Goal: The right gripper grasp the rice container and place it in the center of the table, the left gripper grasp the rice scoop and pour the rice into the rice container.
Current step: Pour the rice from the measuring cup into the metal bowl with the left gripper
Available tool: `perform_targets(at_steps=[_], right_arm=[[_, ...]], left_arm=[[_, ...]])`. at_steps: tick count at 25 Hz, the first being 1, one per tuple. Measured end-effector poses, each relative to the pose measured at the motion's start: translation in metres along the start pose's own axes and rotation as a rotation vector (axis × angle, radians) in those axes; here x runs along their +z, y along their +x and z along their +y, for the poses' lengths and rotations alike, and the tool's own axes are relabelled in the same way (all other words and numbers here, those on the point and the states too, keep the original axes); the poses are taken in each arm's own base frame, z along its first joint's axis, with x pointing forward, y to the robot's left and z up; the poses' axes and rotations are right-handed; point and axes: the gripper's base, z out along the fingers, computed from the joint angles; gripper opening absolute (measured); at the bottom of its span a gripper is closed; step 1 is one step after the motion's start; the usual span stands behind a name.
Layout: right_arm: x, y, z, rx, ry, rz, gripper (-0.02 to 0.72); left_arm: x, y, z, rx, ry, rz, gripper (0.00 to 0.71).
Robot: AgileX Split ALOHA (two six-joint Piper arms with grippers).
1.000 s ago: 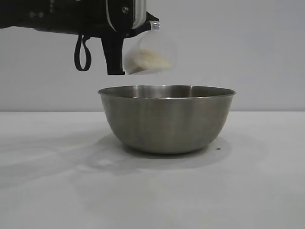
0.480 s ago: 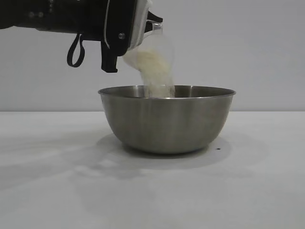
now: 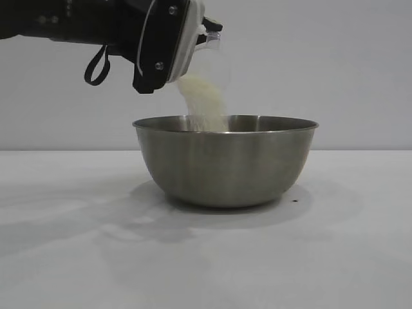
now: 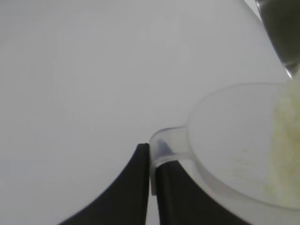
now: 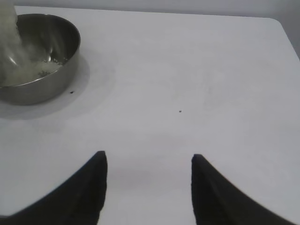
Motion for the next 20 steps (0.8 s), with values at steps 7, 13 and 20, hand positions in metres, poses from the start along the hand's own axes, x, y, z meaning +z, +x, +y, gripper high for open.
perform_targets(at_steps=[7,13,20], right_arm=[[0.0,0.0,0.0,0.0,0.0,0.0,0.379],[0.0,0.0,0.0,0.0,0.0,0.0,0.379],[0.0,0.0,0.0,0.0,0.0,0.0,0.379]], left_arm=[[0.0,-0.0012,0.0006,0.089,-0.007,-0.013,0.0],[0.0001,-0.0036,-0.0019,0.109,-0.006,-0.026,0.0],[0.0001,-0.005,-0.004,-0.067,0.001,-0.031,0.0]])
